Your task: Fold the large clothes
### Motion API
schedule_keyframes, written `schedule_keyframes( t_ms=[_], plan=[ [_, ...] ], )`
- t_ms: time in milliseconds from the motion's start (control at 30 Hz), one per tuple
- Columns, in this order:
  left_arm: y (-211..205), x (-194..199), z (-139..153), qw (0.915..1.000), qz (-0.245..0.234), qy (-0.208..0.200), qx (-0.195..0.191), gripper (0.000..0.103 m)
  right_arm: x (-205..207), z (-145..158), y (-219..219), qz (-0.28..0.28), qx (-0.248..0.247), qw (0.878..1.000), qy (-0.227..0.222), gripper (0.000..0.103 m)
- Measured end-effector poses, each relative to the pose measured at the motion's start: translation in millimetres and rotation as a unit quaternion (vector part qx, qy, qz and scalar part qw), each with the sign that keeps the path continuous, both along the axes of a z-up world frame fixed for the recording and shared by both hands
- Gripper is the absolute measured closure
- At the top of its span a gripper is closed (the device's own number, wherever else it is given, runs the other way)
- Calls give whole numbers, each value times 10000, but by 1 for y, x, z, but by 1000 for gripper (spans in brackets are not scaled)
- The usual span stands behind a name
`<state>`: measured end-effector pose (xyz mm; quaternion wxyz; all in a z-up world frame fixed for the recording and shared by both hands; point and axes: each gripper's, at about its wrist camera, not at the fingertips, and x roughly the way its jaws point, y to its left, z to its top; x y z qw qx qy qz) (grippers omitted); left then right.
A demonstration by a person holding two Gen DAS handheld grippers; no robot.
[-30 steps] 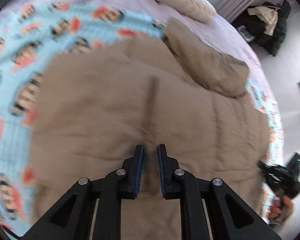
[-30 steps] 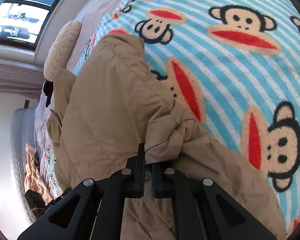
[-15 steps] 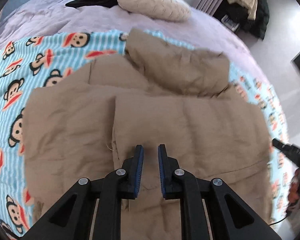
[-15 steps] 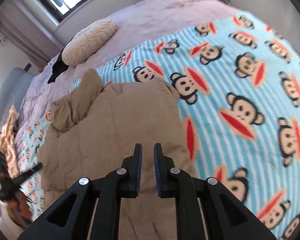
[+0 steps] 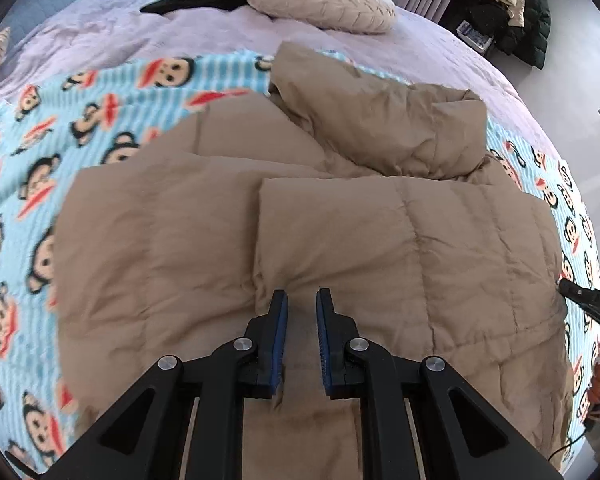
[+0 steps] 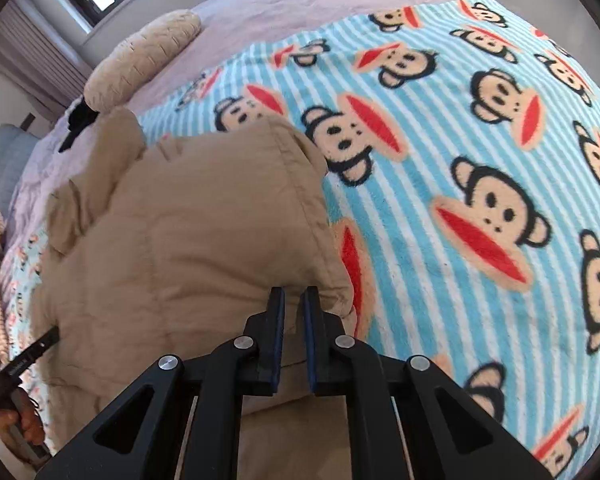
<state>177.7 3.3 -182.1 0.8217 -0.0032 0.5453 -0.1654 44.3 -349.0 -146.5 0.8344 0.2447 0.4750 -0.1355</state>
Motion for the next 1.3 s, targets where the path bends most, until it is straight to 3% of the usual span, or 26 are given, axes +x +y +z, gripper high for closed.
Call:
schedule_keyframes(
  t_ms=[300,400,533,600,633,700,933,1100,1167,1300],
  plan=[
    [14,-41,24,9996,107,-96,242,87,-45,13,17,60,357,9993,61,86],
    [17,-54,25,9996,162,-66,232,87,-57,11,25,103,506,9986,96,80],
    [19,-77,20,9991,208,31,371,85,-70,10,32,213,645,9976,113,80],
    [20,-86,17,9988,268,111,403,24,-76,9,35,256,699,9971,128,80],
    [22,-93,18,9981,389,60,470,1,-79,9,36,277,725,9969,139,80],
    [22,-104,24,9976,447,-96,513,1,-86,8,37,314,781,9963,157,79],
    [22,-137,28,9956,669,-2,651,1,-104,7,38,402,928,9946,214,70],
    [26,-162,30,9936,879,41,711,1,-118,10,40,574,1026,9930,84,28],
    [27,-171,30,9928,926,83,749,1,-123,10,42,604,1061,9925,50,22],
    [28,-185,27,9913,972,224,861,1,-134,9,44,583,1178,9913,35,22]
  ],
)
